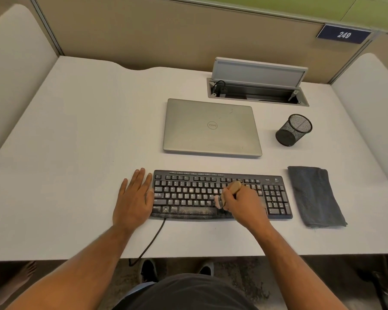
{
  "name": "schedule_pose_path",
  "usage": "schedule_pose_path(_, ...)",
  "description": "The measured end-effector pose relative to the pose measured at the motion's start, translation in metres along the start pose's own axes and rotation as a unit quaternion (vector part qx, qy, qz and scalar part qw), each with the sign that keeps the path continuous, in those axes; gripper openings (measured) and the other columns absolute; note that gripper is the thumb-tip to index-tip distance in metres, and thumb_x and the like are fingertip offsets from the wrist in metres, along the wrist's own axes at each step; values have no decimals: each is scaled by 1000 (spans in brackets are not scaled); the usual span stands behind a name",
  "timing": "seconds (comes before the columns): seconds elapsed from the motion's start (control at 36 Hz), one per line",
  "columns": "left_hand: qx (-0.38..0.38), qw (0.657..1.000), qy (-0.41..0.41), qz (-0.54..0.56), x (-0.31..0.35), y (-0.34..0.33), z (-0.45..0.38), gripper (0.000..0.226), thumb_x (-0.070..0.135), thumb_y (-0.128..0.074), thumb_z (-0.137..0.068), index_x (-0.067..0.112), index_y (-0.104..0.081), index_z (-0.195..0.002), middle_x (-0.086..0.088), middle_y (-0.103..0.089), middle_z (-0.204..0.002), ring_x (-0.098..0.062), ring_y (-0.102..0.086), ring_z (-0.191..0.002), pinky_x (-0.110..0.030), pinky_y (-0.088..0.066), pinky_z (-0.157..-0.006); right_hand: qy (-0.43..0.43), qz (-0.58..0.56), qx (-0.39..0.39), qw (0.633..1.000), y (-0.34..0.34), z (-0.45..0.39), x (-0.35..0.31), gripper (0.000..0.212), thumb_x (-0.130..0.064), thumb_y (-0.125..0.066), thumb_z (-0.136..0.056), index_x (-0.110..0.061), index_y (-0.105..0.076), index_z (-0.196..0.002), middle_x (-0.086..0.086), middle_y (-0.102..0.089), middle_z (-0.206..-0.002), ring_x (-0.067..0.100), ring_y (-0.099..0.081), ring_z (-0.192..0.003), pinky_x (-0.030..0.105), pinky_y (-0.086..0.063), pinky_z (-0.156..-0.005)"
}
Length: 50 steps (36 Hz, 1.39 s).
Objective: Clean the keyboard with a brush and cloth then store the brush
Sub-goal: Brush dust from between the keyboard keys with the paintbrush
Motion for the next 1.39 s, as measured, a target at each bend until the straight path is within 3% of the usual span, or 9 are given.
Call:
schedule_pose_path(0.17, 0, 1000, -1, -3, -1, 0, 0, 63, 43, -12, -104, 20, -28, -161, 0, -18, -169, -14, -9, -157, -44, -10, -128, 14, -10, 14, 1000, -1, -2, -2, 41, -36, -49, -108, -13, -67, -80, 2, -67, -63, 11, -56, -52, 35, -50, -55)
schedule_pose_path(0.28, 2, 1000, -1, -1, 0, -1, 0, 63, 43, -12, -104, 19, -28, -161, 0, -18, -169, -14, -9, -157, -44, -9, -128, 4, -28, 21, 999, -6, 4, 0, 37, -36, -48, -109, -21, -63, -78, -5, -62, -61, 5, -55, -51, 18, -39, -49)
schedule_pose_path(0.47, 1, 1000, -3, -3, -1, -1, 0, 63, 43, -12, -104, 20, -27, -161, 1, -17, -170, -12, -7, -157, -43, -8, -128, -15, 1, -3, 1000, 0, -3, -4, 46, -33, -49, -108, -7, -66, -75, 0, -63, -60, 10, -52, -50, 26, -41, -49)
schedule_pose_path(0.61, 1, 1000, -2, -3, -1, -1, -1, 63, 43, -12, -104, 20, -28, -161, 0, -18, -169, -13, -8, -157, -43, -8, -128, 14, -40, 8, 999, -8, 4, -6, 30, -37, -51, -108, -21, -70, -91, -2, -70, -70, 7, -60, -57, 20, -41, -52)
schedule_pose_path(0.75, 0, 1000, -2, -5, 0, 0, 0, 65, 44, -10, -104, 19, -27, -161, 0, -17, -170, -13, -7, -157, -44, -9, -128, -4, -39, -7, 999, -12, -1, 0, 42, -33, -51, -107, -7, -70, -79, 8, -71, -68, 14, -61, -56, 45, -57, -61)
schedule_pose_path(0.89, 1, 1000, -2, -3, 0, 1, 0, 64, 43, -11, -104, 19, -28, -161, -1, -18, -169, -14, -9, -157, -44, -10, -128, 8, -54, 23, 998, -8, -1, -3, 38, -35, -52, -107, -11, -71, -84, 5, -70, -67, 4, -54, -50, 22, -45, -49)
schedule_pose_path(1.06, 1, 1000, -2, -1, 1, 2, 0, 65, 44, -11, -104, 18, -29, -160, -1, -19, -169, -15, -10, -157, -44, -10, -128, 0, -13, -23, 1000, -12, -2, -3, 40, -34, -49, -107, -10, -70, -83, 5, -72, -71, 21, -68, -64, 40, -58, -65)
schedule_pose_path(1.19, -1, 1000, 0, 4, 2, 2, 0, 65, 44, -10, -103, 19, -28, -161, 0, -18, -169, -14, -9, -157, -43, -9, -128, 14, -35, 14, 999, -10, 1, -6, 37, -34, -51, -108, -15, -71, -83, -1, -68, -65, 6, -57, -52, 24, -46, -51)
schedule_pose_path(1.39, -2, 1000, 1, 2, 2, 2, 0, 66, 45, -8, -103, 19, -27, -161, 0, -17, -170, -13, -7, -157, -43, -8, -128, 6, -27, -11, 1000, -9, -1, -9, 42, -35, -50, -107, -10, -70, -80, 5, -71, -67, 18, -63, -58, 45, -57, -63)
Point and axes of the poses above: each hand's wrist, its own z-axis away from the middle knuckle, its own y-axis out of the back of the hand, x = y × z, the point moved 1 cm from there along -z, towards the middle knuckle
